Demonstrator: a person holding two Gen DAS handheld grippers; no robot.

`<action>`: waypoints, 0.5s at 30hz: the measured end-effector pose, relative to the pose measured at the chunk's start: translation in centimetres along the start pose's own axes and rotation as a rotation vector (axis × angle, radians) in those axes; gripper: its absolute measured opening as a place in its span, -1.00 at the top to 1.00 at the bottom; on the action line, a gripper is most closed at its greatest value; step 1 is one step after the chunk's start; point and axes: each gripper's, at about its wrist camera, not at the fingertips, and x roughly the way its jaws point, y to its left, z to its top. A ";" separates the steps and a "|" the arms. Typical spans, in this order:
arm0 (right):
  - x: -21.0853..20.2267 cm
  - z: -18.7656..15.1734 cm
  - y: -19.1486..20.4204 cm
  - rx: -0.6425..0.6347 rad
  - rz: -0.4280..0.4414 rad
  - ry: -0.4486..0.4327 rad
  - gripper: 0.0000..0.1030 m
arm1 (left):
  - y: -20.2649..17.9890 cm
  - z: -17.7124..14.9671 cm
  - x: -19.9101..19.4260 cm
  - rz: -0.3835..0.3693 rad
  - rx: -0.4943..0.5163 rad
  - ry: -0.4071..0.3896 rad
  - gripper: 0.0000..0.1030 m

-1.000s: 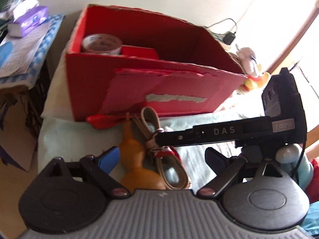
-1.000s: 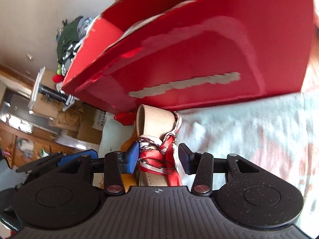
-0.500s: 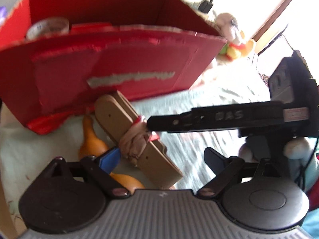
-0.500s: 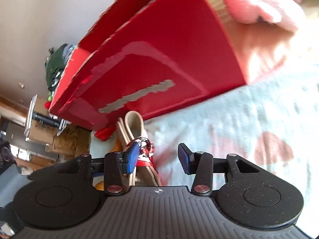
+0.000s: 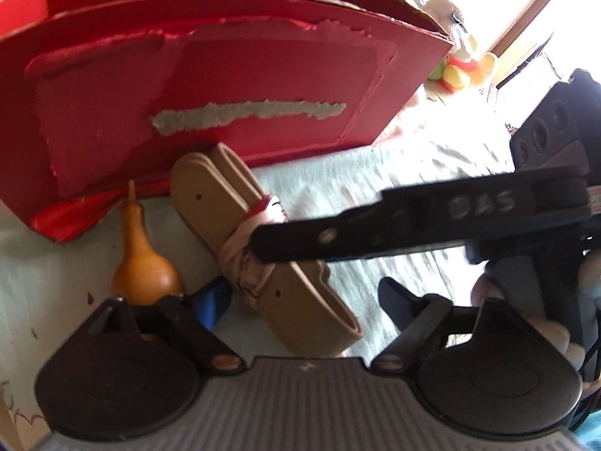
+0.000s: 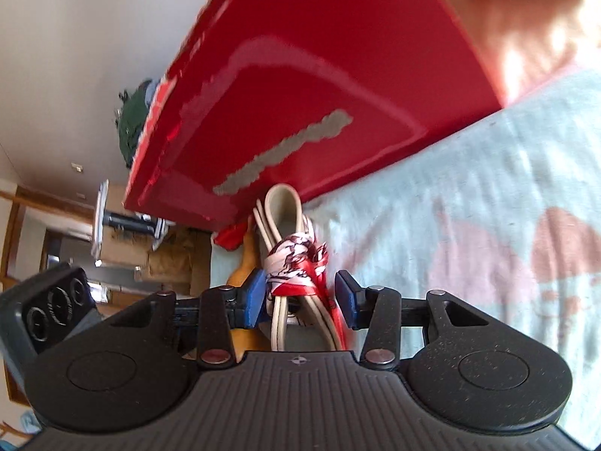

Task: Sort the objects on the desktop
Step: 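Close the right tool on the ribbon-tied beige sandals and lift them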

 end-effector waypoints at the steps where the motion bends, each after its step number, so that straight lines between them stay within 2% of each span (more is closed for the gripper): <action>1: 0.3 0.0 0.2 -0.006 -0.008 0.007 0.10 | 0.0 0.0 0.1 0.006 0.003 -0.001 -0.61; 3: 0.5 0.0 0.0 0.000 -0.004 0.011 0.17 | 0.2 0.0 0.0 0.005 -0.002 -0.005 -0.59; 5: 0.7 0.1 -0.1 0.009 0.006 0.021 0.36 | 0.2 0.1 0.0 0.002 -0.007 -0.003 -0.60; 6: 0.6 0.3 0.1 0.012 0.020 0.024 0.38 | 0.3 0.2 -0.1 -0.003 -0.012 -0.003 -0.58; 7: 0.5 0.3 0.1 0.011 0.023 0.026 0.41 | 0.2 0.2 -0.2 -0.002 -0.005 -0.004 -0.48; 10: -0.7 0.0 0.7 -0.030 -0.004 0.007 0.45 | -0.7 0.3 -0.3 -0.010 0.064 -0.002 -0.43; 15: -3.8 -0.6 0.0 0.027 -0.024 -0.050 0.45 | -3.4 0.5 -0.5 -0.073 0.204 -0.009 -0.40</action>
